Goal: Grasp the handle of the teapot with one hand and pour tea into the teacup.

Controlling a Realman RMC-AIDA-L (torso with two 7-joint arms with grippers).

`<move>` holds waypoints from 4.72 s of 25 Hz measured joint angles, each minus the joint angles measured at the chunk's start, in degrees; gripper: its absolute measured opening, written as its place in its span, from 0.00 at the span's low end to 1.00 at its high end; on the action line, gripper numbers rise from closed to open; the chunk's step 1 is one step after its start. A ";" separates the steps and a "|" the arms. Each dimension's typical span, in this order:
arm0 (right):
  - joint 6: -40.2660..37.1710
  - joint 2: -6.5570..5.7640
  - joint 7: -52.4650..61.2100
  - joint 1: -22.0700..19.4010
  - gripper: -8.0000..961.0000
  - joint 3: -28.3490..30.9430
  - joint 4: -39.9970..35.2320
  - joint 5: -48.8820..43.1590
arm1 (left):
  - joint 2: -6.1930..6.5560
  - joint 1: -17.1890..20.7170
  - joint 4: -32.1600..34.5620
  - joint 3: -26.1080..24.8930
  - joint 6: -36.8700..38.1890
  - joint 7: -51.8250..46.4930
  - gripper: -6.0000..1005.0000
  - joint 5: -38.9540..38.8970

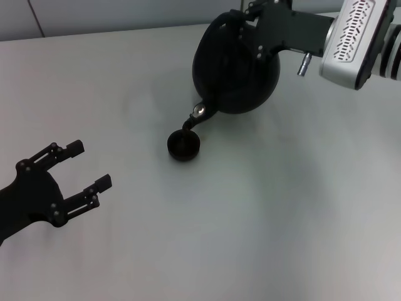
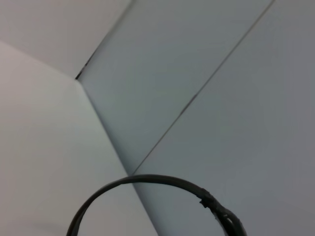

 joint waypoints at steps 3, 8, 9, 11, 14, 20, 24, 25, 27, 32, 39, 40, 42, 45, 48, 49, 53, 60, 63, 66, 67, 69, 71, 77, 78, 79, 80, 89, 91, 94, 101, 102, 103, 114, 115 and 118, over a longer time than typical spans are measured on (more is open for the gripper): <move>-0.16 -0.18 4.54 -0.92 0.09 0.02 -0.14 0.66 | 0.03 0.07 0.00 0.00 0.01 0.00 0.80 0.00; -0.34 -0.39 14.29 -2.80 0.09 0.72 -0.47 1.26 | 0.17 0.09 0.00 0.00 0.11 0.01 0.80 -0.17; -0.34 -0.39 14.29 -2.80 0.09 0.72 -0.47 1.26 | 0.17 0.09 0.00 0.00 0.11 0.01 0.80 -0.17; -0.42 -0.48 17.46 -4.04 0.09 1.03 -0.51 2.93 | 0.17 0.08 0.01 0.00 0.17 0.01 0.80 -0.31; -0.57 -0.52 20.91 -6.24 0.09 1.14 -0.52 6.69 | 0.18 -0.01 0.06 0.00 0.19 0.01 0.80 -0.33; -1.16 -0.53 25.16 -10.66 0.09 1.63 1.90 14.26 | 0.18 -0.32 0.21 0.00 0.19 0.04 0.80 -0.35; -1.27 -0.53 26.96 -12.38 0.09 3.46 4.27 16.09 | 0.18 -0.52 0.24 0.00 0.21 0.03 0.80 -0.35; -1.28 -0.54 27.03 -12.62 0.09 4.08 4.99 16.23 | 0.18 -0.52 0.24 0.00 0.21 0.03 0.80 -0.35; -1.29 -0.56 27.02 -12.85 0.09 4.92 5.80 16.31 | 0.18 -0.64 0.17 0.00 0.24 0.03 0.80 -0.35; -1.35 -0.57 26.27 -13.46 0.09 6.60 7.59 16.33 | 0.21 -0.82 0.11 0.09 0.38 0.01 0.80 -0.35; -1.46 -0.51 23.32 -13.47 0.09 6.63 9.97 16.75 | 0.24 -0.81 0.09 0.18 0.38 0.00 0.80 -0.35; -1.47 -0.51 22.46 -13.47 0.09 6.64 10.42 17.14 | 0.25 -0.80 0.09 0.18 0.38 0.00 0.80 -0.35; -1.47 -0.51 20.95 -13.43 0.09 6.65 11.48 18.14 | 0.26 -0.79 0.09 0.10 0.43 0.00 0.80 -0.35; -1.53 -0.52 19.84 -13.40 0.09 6.68 12.23 18.94 | 0.26 -0.75 0.09 0.06 0.45 0.00 0.80 -0.35; -1.93 -0.53 18.91 -13.40 0.09 6.68 12.49 19.05 | 0.26 -0.75 0.09 0.04 0.45 0.00 0.80 -0.35; -1.93 -0.53 18.91 -13.40 0.09 6.68 12.49 19.05 | 0.26 -0.75 0.09 0.04 0.45 0.00 0.80 -0.35; -2.45 -0.49 16.07 -13.59 0.09 6.50 13.00 19.13 | 0.26 -0.77 0.09 0.01 0.45 0.00 0.80 -0.35; -4.21 -0.54 11.83 -13.65 0.13 6.78 14.16 19.27 | 0.26 -0.92 0.22 0.00 0.45 -0.04 0.80 -0.38; -4.28 -0.54 10.83 -13.80 0.16 6.78 14.21 19.30 | 0.26 -0.97 0.22 -0.04 0.44 -0.06 0.80 -0.50; -4.31 -0.54 10.74 -14.05 0.18 6.89 14.23 19.30 | 0.26 -0.97 0.15 -0.10 0.45 -0.08 0.80 -0.57; -4.43 -0.53 10.73 -14.24 0.20 7.09 14.23 19.31 | 0.26 -0.97 0.13 -0.13 0.44 -0.09 0.80 -0.59; -5.25 -0.53 10.71 -14.73 0.24 7.66 14.23 19.36 | 0.26 -0.91 0.12 -0.18 0.45 -0.14 0.80 -0.68; -6.88 -0.53 10.70 -15.72 0.28 8.42 14.23 19.37 | 0.26 -0.74 0.10 -0.20 0.52 -0.15 0.80 -0.78; -15.69 -0.53 10.56 -20.94 0.42 12.47 14.37 19.38 | 0.26 -0.27 0.01 0.02 1.27 -0.17 0.80 -0.81; -16.97 -0.53 10.55 -21.72 0.44 12.81 14.65 19.37 | 0.26 -0.23 0.00 0.16 1.40 -0.17 0.80 -0.80; -18.69 -0.60 10.55 -22.56 0.47 12.93 15.13 19.31 | 0.26 -0.23 0.00 0.16 1.40 -0.17 0.80 -0.80; -20.58 -0.67 10.57 -23.30 0.50 12.94 15.52 19.02 | 0.26 -0.24 0.00 0.21 1.42 -0.17 0.80 -0.77; -34.63 -1.36 21.22 -28.68 0.70 12.91 3.74 -3.05 | 1.05 -1.00 1.31 4.62 1.76 -4.19 0.80 -0.07; -35.00 -1.37 23.93 -28.55 0.71 12.98 0.81 -7.98 | 1.60 -1.26 2.02 6.46 1.82 -6.16 0.80 -0.07; -34.77 -1.38 25.22 -27.95 0.71 13.27 -1.04 -11.77 | 2.08 -1.52 2.29 7.80 1.86 -7.58 0.80 -0.08; -34.63 -1.27 25.80 -26.76 0.71 13.43 -2.73 -13.36 | 2.43 -2.25 3.49 8.79 1.86 -9.33 0.80 0.13; -34.63 -1.27 26.32 -26.56 0.71 13.43 -3.39 -14.12 | 2.63 -2.66 3.93 9.24 1.86 -10.02 0.80 0.27; -34.72 -1.37 28.57 -26.03 0.71 13.42 -6.00 -16.80 | 3.54 -4.33 6.20 11.08 1.88 -14.04 0.80 2.00; -37.36 -2.86 37.93 -21.49 0.71 13.46 -14.82 -26.45 | 6.62 -15.19 9.31 12.32 1.65 -28.01 0.80 17.09; -37.40 -2.87 37.96 -21.32 0.71 13.46 -15.03 -26.53 | 6.25 -15.19 9.61 12.31 1.54 -27.90 0.80 17.12; -37.47 -2.72 37.94 -21.10 0.71 13.48 -16.03 -26.57 | 5.37 -14.95 10.30 12.32 1.42 -27.55 0.80 17.09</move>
